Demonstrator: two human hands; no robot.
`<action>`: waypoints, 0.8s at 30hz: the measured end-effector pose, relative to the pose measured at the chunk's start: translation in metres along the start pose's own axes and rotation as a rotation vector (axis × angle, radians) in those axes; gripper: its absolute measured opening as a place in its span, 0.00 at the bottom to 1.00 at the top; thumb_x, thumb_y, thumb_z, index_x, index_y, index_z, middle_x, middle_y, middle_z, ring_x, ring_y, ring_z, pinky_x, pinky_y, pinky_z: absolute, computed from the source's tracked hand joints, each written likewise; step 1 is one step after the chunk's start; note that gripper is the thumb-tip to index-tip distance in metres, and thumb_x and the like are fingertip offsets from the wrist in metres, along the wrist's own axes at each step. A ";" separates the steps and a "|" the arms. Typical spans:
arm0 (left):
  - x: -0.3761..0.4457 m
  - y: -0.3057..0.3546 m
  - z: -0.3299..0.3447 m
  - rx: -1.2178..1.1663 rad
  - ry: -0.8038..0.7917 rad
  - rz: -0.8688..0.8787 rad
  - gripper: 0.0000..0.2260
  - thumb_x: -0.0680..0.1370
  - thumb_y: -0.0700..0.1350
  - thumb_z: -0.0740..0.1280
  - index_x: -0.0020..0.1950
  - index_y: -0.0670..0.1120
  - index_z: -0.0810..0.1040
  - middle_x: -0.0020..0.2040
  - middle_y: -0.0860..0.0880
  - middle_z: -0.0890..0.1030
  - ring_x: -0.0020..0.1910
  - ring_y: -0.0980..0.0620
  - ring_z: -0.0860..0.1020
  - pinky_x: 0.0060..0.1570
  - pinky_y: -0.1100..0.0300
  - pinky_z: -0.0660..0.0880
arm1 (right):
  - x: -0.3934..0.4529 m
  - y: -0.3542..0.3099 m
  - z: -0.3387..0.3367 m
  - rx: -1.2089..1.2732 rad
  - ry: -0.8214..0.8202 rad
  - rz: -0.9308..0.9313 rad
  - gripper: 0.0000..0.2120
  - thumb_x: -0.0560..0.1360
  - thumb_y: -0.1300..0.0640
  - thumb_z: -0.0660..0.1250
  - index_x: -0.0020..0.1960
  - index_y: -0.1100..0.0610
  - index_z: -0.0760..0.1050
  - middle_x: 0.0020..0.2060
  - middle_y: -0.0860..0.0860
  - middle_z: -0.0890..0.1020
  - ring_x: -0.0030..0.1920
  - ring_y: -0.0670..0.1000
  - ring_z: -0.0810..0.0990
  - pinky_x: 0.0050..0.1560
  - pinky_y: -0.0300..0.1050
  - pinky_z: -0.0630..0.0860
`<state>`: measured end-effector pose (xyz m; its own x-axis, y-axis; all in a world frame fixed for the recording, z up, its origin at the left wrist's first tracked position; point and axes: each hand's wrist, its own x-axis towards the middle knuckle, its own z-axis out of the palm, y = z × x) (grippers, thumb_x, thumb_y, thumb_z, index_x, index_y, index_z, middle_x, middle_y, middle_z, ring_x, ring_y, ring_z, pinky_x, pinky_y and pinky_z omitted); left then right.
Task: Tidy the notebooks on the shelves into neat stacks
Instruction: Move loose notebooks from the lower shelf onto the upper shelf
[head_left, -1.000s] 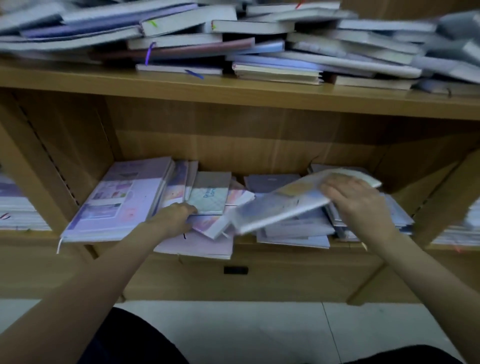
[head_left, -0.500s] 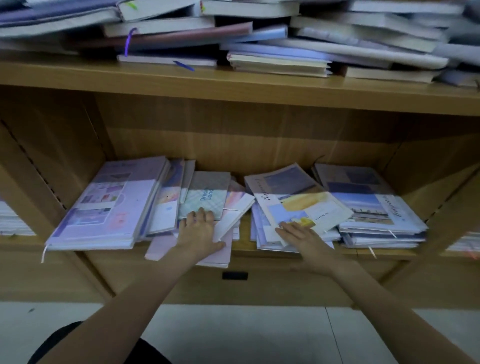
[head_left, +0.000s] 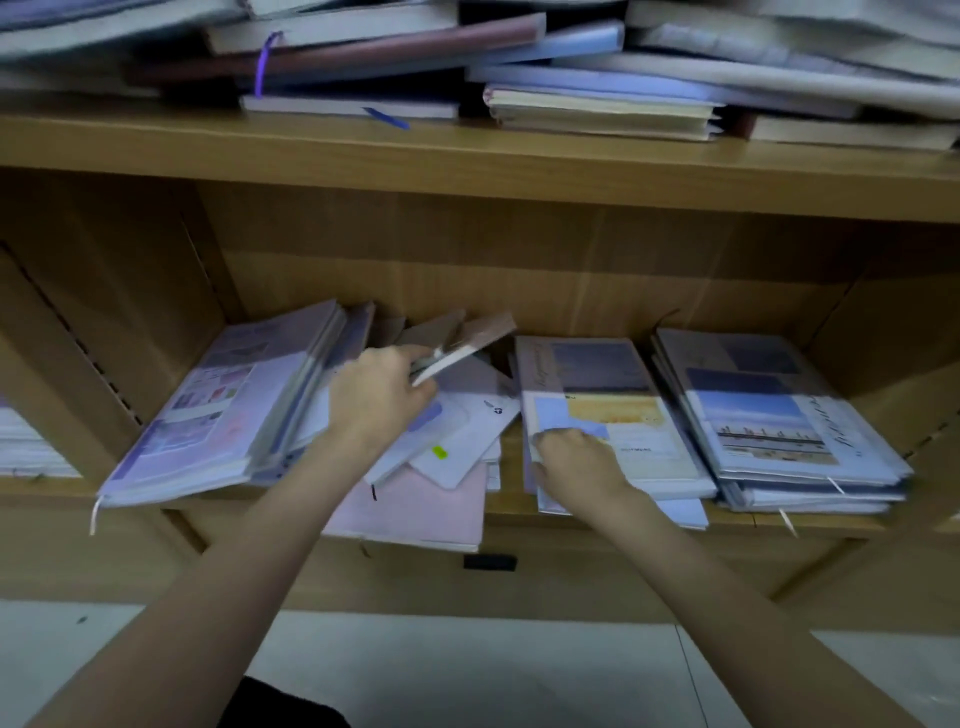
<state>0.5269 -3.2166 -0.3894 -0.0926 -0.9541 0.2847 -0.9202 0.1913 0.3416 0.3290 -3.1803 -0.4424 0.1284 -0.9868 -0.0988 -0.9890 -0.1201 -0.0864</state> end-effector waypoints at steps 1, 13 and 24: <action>0.004 -0.002 -0.005 -0.008 0.007 -0.007 0.17 0.75 0.49 0.65 0.63 0.55 0.76 0.51 0.43 0.82 0.51 0.39 0.78 0.45 0.53 0.74 | 0.004 -0.008 0.001 0.195 -0.018 0.005 0.07 0.78 0.57 0.62 0.53 0.60 0.73 0.51 0.59 0.79 0.55 0.58 0.77 0.45 0.46 0.72; 0.041 -0.016 -0.027 -0.081 -0.107 -0.017 0.15 0.74 0.53 0.67 0.60 0.53 0.79 0.56 0.47 0.81 0.56 0.43 0.77 0.52 0.53 0.75 | 0.054 -0.080 0.052 0.957 0.214 0.395 0.43 0.69 0.50 0.73 0.75 0.57 0.53 0.72 0.55 0.62 0.72 0.58 0.57 0.71 0.53 0.59; 0.046 -0.016 -0.026 -0.060 -0.144 -0.033 0.15 0.75 0.55 0.65 0.61 0.56 0.78 0.58 0.47 0.80 0.58 0.42 0.76 0.51 0.55 0.73 | 0.087 -0.104 0.031 1.427 0.192 0.644 0.16 0.74 0.60 0.69 0.58 0.64 0.72 0.52 0.57 0.78 0.54 0.59 0.77 0.49 0.47 0.75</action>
<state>0.5478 -3.2575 -0.3583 -0.1206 -0.9824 0.1427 -0.8995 0.1690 0.4029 0.4452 -3.2503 -0.4726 -0.3901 -0.8418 -0.3731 0.0231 0.3961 -0.9179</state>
